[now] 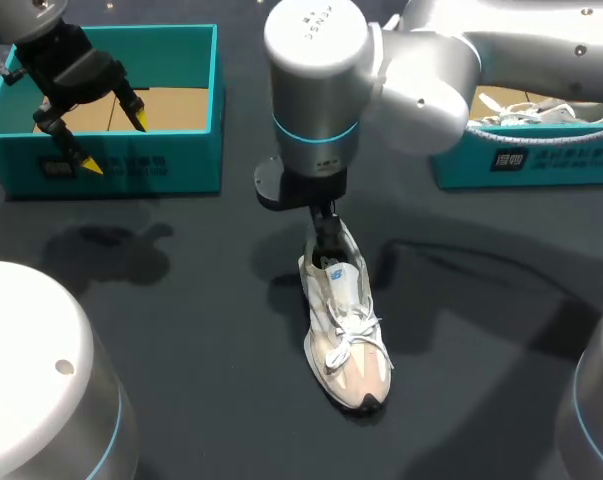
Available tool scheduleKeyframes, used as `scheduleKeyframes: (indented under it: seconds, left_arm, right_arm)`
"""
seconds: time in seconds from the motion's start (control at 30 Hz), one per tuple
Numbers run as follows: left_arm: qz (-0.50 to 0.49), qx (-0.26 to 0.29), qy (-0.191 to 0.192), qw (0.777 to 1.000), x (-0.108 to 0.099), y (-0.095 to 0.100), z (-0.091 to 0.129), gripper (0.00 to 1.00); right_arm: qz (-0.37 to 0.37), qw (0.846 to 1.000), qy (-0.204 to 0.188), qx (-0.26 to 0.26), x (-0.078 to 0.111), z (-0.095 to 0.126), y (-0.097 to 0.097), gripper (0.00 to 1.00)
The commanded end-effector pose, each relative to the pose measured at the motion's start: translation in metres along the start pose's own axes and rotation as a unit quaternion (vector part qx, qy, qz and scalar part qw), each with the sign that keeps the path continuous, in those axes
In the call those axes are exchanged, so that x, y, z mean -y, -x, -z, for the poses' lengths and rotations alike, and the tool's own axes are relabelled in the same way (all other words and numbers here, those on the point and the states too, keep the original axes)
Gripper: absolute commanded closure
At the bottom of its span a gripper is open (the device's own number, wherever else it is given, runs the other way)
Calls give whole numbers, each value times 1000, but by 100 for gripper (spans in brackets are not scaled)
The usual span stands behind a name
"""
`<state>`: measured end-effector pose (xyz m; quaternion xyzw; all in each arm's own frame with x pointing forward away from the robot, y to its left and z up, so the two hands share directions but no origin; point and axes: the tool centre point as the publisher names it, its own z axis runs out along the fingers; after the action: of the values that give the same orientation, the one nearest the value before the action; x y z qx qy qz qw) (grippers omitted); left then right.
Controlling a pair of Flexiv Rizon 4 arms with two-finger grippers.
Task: Take the shoe out of the shoebox, open the shoe tongue, remove and reinsert the insole, then place the shoe into the shoebox
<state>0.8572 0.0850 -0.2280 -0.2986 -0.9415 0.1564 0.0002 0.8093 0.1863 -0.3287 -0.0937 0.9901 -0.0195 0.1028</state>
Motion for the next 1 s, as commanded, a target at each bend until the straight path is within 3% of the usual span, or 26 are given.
scheduleKeyframes:
  seconds: [0.03,0.43,0.77,1.0]
  left_arm:
    - [0,0,1,1000,0,0,0,0]
    - [0,0,1,1000,0,0,0,0]
    - [0,0,1,1000,0,0,0,0]
    - [0,0,1,1000,0,0,0,0]
  right_arm:
    - [-1,1000,10,3,6,-15,-3,0]
    - [-5,999,26,-18,4,-36,1,1]
    - [2,999,36,-33,2,-45,3,17]
    - [7,998,38,-49,2,-53,2,20]
